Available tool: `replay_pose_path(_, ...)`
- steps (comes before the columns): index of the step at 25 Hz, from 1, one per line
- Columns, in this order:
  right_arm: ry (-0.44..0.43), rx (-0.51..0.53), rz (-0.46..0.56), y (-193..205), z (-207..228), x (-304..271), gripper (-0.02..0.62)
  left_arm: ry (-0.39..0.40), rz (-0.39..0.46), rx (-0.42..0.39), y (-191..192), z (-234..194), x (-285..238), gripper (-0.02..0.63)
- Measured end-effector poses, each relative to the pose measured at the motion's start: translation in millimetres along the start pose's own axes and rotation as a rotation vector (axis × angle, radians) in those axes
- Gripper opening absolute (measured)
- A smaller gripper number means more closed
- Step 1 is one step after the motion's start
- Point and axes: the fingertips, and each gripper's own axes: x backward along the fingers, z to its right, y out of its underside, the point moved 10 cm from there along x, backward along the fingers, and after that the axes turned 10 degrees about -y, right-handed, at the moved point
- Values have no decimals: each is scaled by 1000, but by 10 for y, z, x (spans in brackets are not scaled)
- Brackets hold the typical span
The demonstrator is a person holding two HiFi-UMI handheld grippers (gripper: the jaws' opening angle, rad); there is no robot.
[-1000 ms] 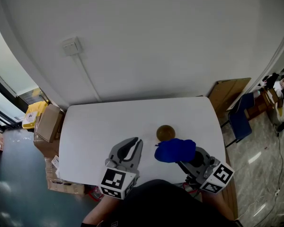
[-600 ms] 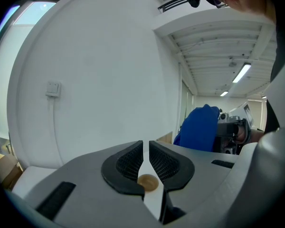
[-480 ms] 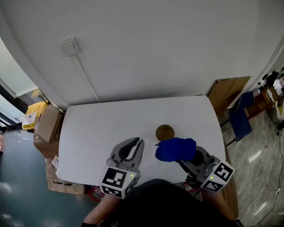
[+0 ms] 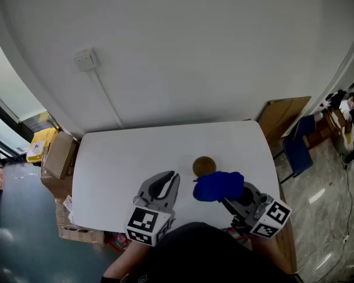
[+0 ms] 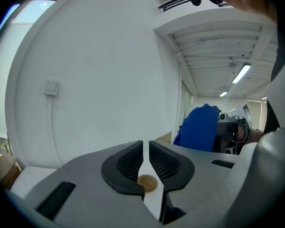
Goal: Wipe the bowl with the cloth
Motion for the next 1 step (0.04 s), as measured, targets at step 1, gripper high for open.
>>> replay_pose_path(1, -1, -4, 0, 3, 0, -2, 75, 2, -1, 0, -3, 1, -1, 49)
